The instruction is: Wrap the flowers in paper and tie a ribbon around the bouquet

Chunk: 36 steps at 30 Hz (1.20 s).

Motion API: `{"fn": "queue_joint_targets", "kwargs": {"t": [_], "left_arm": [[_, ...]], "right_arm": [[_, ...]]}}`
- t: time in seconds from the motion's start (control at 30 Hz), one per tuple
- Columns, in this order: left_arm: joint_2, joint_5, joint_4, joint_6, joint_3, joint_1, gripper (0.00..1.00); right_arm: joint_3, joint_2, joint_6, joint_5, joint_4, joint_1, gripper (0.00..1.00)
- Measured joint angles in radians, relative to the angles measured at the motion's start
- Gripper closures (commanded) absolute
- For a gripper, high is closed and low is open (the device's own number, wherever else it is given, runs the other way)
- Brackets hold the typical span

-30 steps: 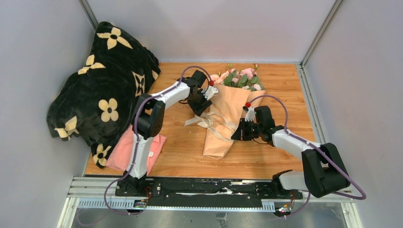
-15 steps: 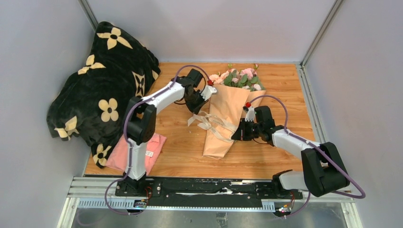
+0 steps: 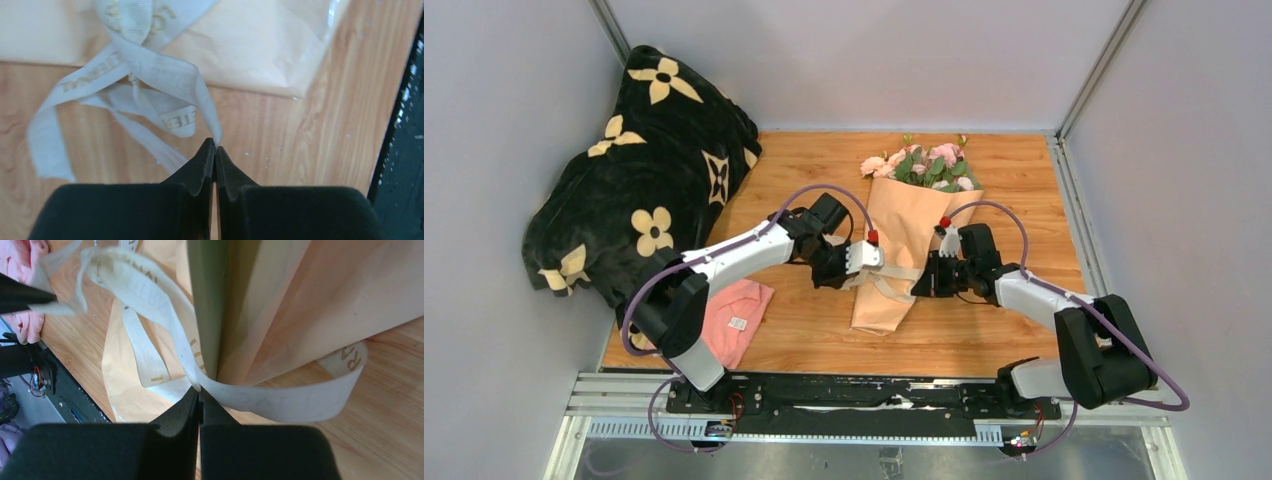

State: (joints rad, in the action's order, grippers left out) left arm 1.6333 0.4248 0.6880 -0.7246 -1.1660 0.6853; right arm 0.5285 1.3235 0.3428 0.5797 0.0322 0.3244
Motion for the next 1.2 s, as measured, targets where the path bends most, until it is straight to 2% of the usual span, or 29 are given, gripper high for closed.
{"fn": "queue_joint_targets", "kwargs": {"t": [0.13, 0.27, 0.37, 0.43, 0.5, 0.6, 0.8, 1.03, 1.07, 1.2], "left_arm": [[-0.005, 0.056, 0.033, -0.085, 0.060, 0.019, 0.76], [-0.011, 0.089, 0.078, -0.175, 0.066, 0.021, 0.47], [-0.011, 0.093, 0.153, -0.260, 0.063, 0.026, 0.35], [-0.010, 0.092, 0.217, -0.315, 0.047, 0.029, 0.31], [-0.010, 0.093, 0.280, -0.364, 0.018, 0.030, 0.31], [-0.011, 0.105, 0.338, -0.400, -0.039, 0.030, 0.40], [0.045, 0.129, 0.220, -0.217, -0.161, 0.026, 0.35], [0.199, 0.074, 0.140, -0.105, -0.163, 0.026, 0.37], [0.205, 0.065, 0.137, -0.097, -0.163, 0.026, 0.39], [0.220, 0.023, 0.090, -0.059, -0.162, 0.026, 0.62]], "right_arm": [[0.001, 0.003, 0.000, 0.001, -0.001, 0.000, 1.00], [0.002, 0.003, 0.000, 0.001, -0.001, 0.000, 1.00], [0.003, 0.005, -0.001, 0.001, -0.001, 0.000, 1.00], [0.005, 0.011, -0.001, 0.002, -0.001, 0.000, 1.00], [0.005, 0.018, -0.002, 0.002, -0.001, 0.000, 1.00], [0.006, 0.024, -0.004, 0.004, -0.001, 0.000, 1.00], [0.005, 0.026, -0.004, 0.005, -0.001, 0.000, 1.00], [0.006, 0.022, -0.004, 0.005, -0.001, 0.000, 1.00], [0.005, 0.022, -0.005, 0.005, -0.001, 0.000, 1.00], [0.006, 0.022, -0.005, 0.005, -0.001, 0.000, 1.00]]}}
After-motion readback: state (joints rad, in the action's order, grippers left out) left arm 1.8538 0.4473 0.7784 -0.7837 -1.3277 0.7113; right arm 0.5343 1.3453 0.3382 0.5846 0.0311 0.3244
